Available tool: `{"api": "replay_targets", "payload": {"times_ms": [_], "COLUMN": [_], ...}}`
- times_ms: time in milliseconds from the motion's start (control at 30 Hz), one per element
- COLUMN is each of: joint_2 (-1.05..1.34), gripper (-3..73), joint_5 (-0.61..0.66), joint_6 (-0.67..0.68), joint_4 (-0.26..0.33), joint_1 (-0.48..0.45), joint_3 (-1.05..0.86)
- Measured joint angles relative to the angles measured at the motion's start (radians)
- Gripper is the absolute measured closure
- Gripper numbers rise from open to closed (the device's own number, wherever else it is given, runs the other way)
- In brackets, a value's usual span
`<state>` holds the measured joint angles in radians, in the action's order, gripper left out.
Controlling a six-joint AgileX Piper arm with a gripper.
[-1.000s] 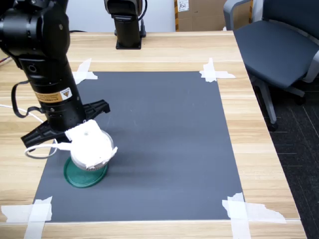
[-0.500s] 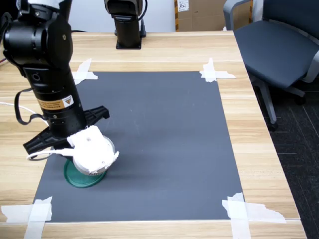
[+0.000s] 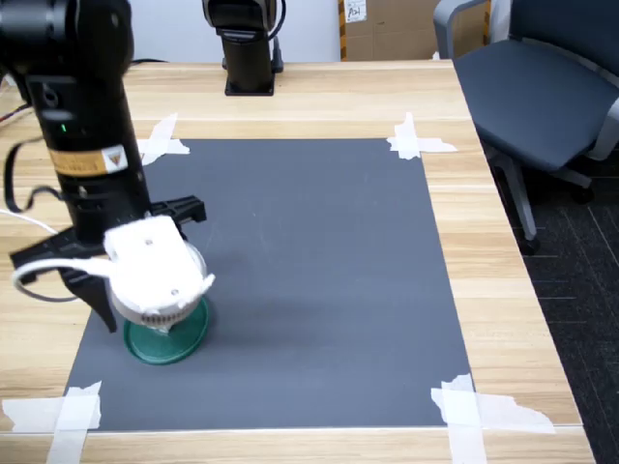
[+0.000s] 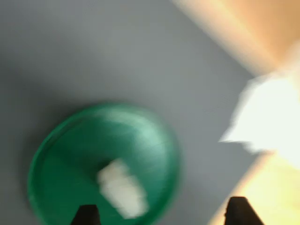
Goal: Grasp a white terminal and put it in the green lid.
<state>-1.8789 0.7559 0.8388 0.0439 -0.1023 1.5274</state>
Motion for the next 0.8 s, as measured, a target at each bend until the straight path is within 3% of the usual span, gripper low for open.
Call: {"api": "replay_targets", "payload": {"times_ms": [133, 200, 333, 400, 633, 800], "joint_2": [0.046, 0.066, 0.138, 0.19, 0.401, 0.54], "gripper": [24.7, 34.3, 61.3, 68.3, 72.0, 72.0], "joint_5": [-0.025, -0.025, -0.069, -0.121, -0.31, -0.32], "joint_6": [-0.005, -0.006, -0.007, -0.007, -0.007, -0.047], "joint_4": [0.036, 0.056, 0.093, 0.108, 0.169, 0.291], "joint_1": [0.0, 0.0, 0.0, 0.0, 0.0, 0.0], "joint_3": [0.0, -0.001, -0.053, -0.109, -0.344, -0.448]}}
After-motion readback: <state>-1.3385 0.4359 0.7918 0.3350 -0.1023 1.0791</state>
